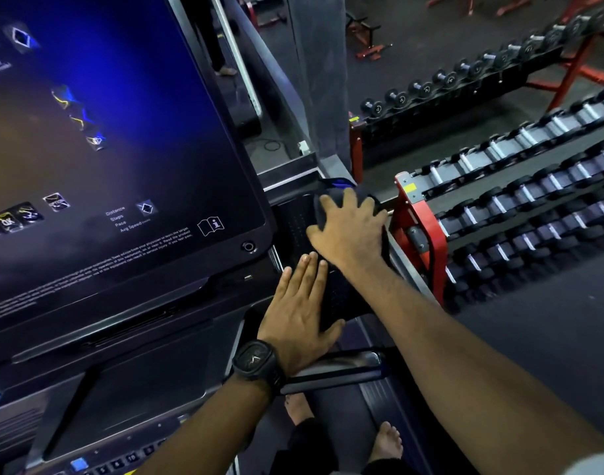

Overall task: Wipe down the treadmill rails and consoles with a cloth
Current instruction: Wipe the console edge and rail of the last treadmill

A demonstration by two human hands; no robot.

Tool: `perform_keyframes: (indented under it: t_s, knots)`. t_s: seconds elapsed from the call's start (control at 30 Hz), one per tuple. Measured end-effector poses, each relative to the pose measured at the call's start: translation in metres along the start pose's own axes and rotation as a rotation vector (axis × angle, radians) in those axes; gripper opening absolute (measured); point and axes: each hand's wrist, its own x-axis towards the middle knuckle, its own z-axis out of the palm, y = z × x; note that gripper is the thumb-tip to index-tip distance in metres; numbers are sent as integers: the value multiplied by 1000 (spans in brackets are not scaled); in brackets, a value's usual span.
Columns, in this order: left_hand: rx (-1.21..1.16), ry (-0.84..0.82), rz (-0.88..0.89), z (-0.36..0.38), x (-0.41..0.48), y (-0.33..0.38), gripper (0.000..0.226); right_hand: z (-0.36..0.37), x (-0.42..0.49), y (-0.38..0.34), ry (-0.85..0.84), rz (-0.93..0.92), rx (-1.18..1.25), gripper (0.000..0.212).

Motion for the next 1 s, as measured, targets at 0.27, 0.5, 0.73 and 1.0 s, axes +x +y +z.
perform_keyframes:
  t_s: [0.27, 0.5, 0.73, 1.0]
  knots:
    - [52, -15, 20, -1, 28, 0, 97, -7, -4, 28, -75, 287, 256, 70]
    - [52, -28, 52, 7, 37, 1, 99, -12, 6, 60, -175, 292, 495, 68]
    - [62, -16, 72, 8, 39, 1, 97, -5, -39, 51, -51, 139, 222, 74]
    - [53, -6, 92, 10, 41, 6, 93, -6, -83, 48, -58, 271, 155, 74]
